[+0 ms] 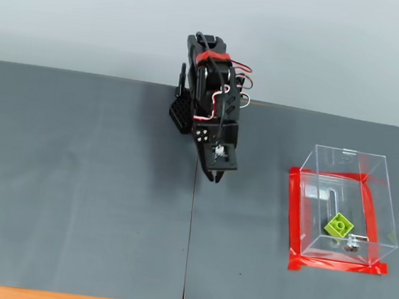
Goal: Pick the green lego block and place it into the transparent box
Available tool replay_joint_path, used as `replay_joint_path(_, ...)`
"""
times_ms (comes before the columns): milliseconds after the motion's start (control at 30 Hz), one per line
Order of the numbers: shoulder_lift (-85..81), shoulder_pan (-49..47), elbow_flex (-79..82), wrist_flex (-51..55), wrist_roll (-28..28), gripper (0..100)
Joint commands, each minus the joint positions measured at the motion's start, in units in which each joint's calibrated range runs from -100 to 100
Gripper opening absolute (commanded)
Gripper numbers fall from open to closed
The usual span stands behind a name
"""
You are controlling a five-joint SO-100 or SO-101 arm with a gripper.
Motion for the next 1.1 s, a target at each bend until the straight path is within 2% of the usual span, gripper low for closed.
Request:
replay_joint_path(0,-0.3,2.5,3.6,-3.1,-0.1,2)
replay_joint_path(300,-0.3,2.4,4.0,-1.9,-0.1,2)
replay_joint_path(767,-0.3,2.3,0.8,8.6,-2.6,2)
replay_joint_path(1067,-0.3,0.6,0.6,8.7,-2.3,2)
